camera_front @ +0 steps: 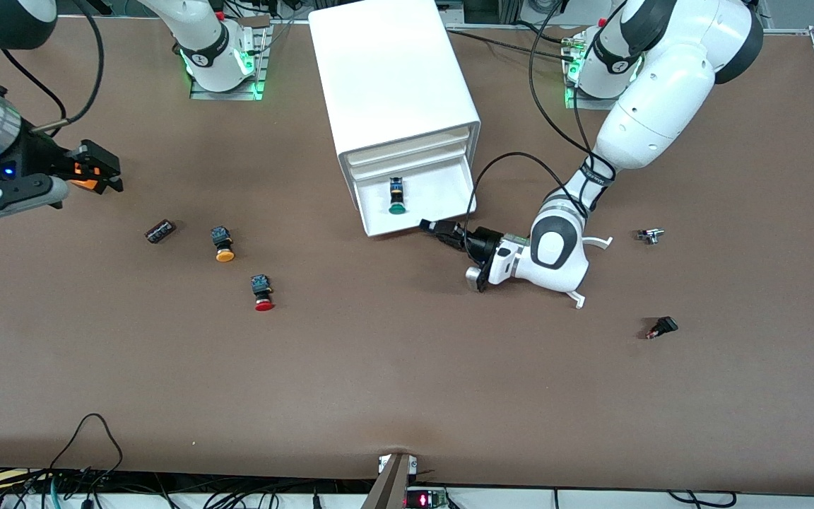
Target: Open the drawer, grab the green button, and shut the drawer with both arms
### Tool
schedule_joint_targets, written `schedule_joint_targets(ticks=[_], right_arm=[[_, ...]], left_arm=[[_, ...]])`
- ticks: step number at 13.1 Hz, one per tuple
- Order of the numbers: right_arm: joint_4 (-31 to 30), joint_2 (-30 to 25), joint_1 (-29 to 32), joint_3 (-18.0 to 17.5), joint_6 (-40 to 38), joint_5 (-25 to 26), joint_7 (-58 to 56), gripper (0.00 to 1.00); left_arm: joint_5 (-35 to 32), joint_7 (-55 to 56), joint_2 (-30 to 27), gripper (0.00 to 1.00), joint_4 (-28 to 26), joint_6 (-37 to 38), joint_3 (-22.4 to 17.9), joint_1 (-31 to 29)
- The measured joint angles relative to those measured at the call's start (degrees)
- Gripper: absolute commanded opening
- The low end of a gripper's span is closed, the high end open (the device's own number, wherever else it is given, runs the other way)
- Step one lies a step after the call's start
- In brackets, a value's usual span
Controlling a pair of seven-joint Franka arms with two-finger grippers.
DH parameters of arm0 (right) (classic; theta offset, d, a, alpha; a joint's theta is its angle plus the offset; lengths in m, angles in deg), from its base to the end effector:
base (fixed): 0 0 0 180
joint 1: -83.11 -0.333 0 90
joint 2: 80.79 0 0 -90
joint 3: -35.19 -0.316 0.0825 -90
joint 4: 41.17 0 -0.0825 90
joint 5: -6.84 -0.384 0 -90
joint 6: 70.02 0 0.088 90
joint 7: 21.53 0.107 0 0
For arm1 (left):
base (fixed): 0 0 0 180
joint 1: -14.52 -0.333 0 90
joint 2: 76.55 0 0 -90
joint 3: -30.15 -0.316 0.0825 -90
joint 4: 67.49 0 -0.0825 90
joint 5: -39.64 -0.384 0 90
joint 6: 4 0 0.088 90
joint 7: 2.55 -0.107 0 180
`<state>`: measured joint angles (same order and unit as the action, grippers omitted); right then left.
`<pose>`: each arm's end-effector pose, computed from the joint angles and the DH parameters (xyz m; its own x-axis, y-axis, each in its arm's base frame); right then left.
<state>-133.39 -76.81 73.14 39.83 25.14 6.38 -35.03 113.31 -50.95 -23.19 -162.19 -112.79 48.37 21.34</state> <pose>0.5782 0.0562 0.5746 0.9465 0.3222 -0.0169 0.3221 -0.9467 -0.0065 0.5563 -0.3186 0.1036 0.9379 -0.3343 -0.0929 0.0274 -0.1955 0.9803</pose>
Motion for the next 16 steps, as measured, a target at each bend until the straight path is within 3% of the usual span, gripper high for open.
schedule_joint_targets(ticks=[1,3,7,10,13,16], right_arm=[[0.0,0.4,-0.8,0.0,0.0,0.0,0.0,1.00],[0.0,1.1,-2.2,-0.1,-0.1,0.0,0.0,1.00],[0.0,4.1,-5.7,-0.2,-1.2,0.0,-0.7,1.00],[0.1,5.7,-9.8,-0.2,-1.2,-0.2,-0.6,1.00],[0.1,7.9,-16.8,-0.4,0.7,-2.9,3.8,1.00],[0.1,11.9,-23.7,-0.5,6.6,-5.4,13.3,1.00]], left_arm=[[0.0,0.0,-0.2,0.14,0.0,-0.6,0.0,-0.5],[0.0,0.0,-0.4,1.00,0.1,-1.5,0.0,-1.7],[-0.5,1.3,-1.2,1.00,0.2,-4.1,-1.1,-4.1],[-6.8,1.3,-4.0,1.00,0.5,-4.2,-4.1,-4.9],[-19.8,3.6,-10.1,1.00,0.9,-4.2,-9.1,-5.3],[-39.9,10.8,-19.2,1.00,1.4,-3.8,-11.3,-5.5]])
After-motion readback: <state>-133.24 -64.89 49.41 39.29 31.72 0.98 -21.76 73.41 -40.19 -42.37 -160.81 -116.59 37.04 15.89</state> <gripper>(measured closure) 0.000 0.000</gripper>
